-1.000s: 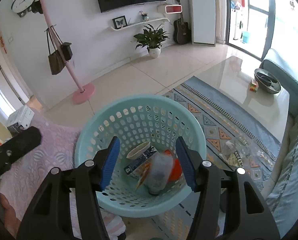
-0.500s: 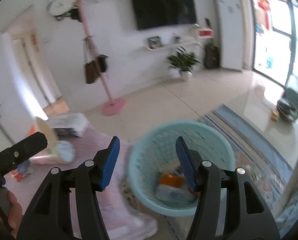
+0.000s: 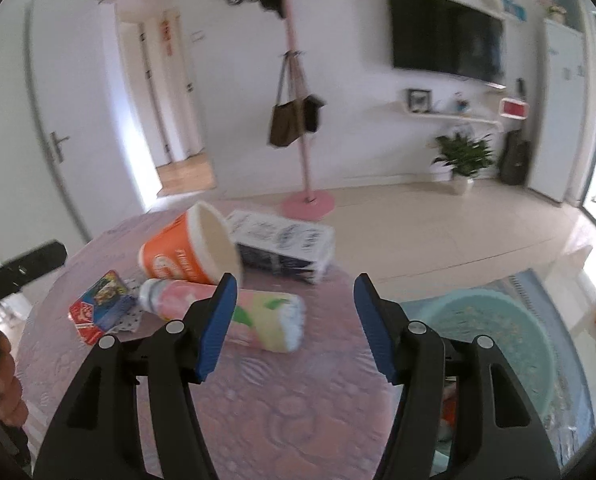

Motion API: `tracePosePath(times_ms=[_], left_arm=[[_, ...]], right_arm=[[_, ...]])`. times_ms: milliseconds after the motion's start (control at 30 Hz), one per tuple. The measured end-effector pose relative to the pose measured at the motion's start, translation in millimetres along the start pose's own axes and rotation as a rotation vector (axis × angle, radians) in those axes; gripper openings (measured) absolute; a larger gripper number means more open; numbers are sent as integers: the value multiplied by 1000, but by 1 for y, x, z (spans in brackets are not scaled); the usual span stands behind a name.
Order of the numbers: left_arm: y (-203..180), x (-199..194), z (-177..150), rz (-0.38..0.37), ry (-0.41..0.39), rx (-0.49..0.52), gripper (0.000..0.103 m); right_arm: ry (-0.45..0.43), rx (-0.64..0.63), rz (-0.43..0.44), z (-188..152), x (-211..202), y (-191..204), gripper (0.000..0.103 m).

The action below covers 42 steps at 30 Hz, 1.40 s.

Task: Collect trash
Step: 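Grasp the red card box with left tool while right tool grasps pink bottle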

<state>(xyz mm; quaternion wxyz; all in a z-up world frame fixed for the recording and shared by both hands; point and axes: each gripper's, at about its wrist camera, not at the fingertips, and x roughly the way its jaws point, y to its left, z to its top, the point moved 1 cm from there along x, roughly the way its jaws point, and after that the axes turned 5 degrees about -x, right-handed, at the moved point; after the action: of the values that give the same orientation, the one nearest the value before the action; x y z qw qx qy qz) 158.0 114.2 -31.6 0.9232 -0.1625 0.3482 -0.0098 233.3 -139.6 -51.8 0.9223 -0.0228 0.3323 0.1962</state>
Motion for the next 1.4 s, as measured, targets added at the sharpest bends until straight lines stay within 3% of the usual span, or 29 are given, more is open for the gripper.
tracePosePath(times_ms=[67, 233, 433, 500, 667, 833, 933, 1167, 1233, 1400], left_arm=[[18, 9, 0, 45, 39, -11, 79], [43, 30, -5, 60, 108, -37, 79], [41, 49, -8, 131, 150, 47, 79], [38, 51, -10, 146, 155, 71, 79], [32, 54, -12, 148, 161, 88, 76], [31, 52, -16, 162, 162, 104, 70], [30, 52, -17, 159, 165, 99, 64], [29, 51, -19, 147, 174, 95, 63], [29, 52, -20, 152, 174, 97, 63], [25, 51, -22, 158, 157, 100, 60]], right_arm=[[21, -16, 10, 1, 12, 6, 57], [67, -48, 13, 10, 43, 15, 57], [203, -42, 89, 11, 79, 9, 57], [239, -26, 160, 10, 81, 8, 57], [282, -86, 188, 0, 65, 22, 57], [348, -162, 283, -25, 45, 48, 57], [365, -193, 352, -36, 38, 63, 57], [409, -216, 339, -51, 63, 90, 57], [391, -200, 320, -50, 69, 89, 49], [327, -154, 306, -45, 60, 81, 46]])
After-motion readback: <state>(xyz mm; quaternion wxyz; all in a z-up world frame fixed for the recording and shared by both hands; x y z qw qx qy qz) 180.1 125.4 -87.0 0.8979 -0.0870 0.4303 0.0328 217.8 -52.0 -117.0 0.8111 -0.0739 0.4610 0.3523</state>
